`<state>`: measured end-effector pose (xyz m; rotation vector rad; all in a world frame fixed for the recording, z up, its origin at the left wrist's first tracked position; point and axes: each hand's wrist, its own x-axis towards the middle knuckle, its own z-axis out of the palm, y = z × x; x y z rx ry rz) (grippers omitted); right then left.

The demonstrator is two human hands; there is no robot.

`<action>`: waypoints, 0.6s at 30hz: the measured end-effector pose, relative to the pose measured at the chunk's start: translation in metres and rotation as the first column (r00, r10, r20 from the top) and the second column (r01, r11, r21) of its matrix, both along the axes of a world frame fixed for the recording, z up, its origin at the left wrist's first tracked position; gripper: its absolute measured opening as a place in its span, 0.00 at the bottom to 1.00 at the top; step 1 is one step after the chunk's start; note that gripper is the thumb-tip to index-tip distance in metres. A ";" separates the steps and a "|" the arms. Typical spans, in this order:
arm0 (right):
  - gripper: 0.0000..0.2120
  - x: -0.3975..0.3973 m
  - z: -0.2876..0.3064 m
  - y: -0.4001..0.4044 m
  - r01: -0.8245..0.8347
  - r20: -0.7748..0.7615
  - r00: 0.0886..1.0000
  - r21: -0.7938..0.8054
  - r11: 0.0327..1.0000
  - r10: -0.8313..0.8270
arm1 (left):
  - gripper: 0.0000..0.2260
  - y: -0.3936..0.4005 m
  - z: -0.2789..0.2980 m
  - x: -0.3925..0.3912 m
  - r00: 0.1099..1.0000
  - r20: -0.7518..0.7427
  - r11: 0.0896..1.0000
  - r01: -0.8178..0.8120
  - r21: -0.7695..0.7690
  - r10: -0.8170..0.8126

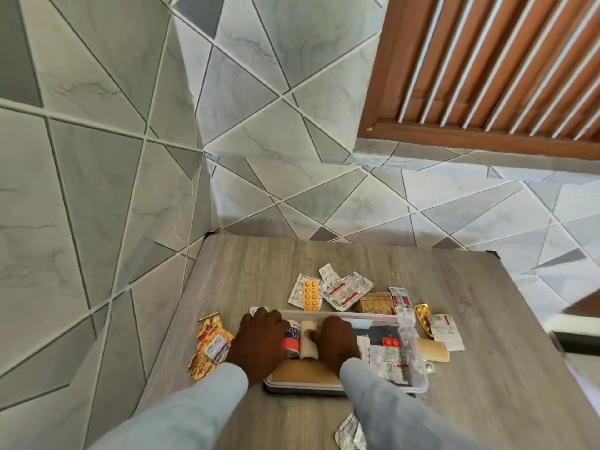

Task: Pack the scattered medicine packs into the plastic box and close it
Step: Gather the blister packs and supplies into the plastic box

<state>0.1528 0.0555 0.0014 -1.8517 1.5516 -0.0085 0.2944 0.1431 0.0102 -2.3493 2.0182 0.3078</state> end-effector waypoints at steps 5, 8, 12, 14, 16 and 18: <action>0.14 -0.052 0.026 -0.008 0.172 0.064 0.985 -0.207 0.963 -0.162 | 0.16 -0.014 0.012 0.004 0.984 -0.176 0.989 -0.032 -0.144 0.007; 0.11 -0.100 0.034 -0.020 0.301 0.081 0.954 -0.244 0.922 -0.290 | 0.16 -0.030 0.020 -0.009 0.940 -0.340 0.983 -0.053 -0.175 -0.010; 0.08 -0.162 0.036 -0.031 0.405 0.063 0.913 -0.226 0.886 -0.402 | 0.12 -0.058 0.020 -0.044 0.854 -0.520 0.985 -0.061 -0.162 -0.033; 0.10 -0.185 0.029 -0.040 0.434 0.047 0.899 -0.209 0.876 -0.434 | 0.11 -0.071 0.016 -0.064 0.829 -0.558 0.987 -0.058 -0.149 -0.036; 0.11 -0.202 0.018 -0.053 0.435 0.029 0.899 -0.185 0.881 -0.438 | 0.11 -0.084 0.011 -0.083 0.816 -0.577 0.987 -0.061 -0.149 -0.037; 0.14 -0.211 0.007 -0.066 0.396 -0.003 0.916 -0.172 0.902 -0.402 | 0.11 -0.095 0.007 -0.099 0.807 -0.590 0.988 -0.073 -0.139 -0.023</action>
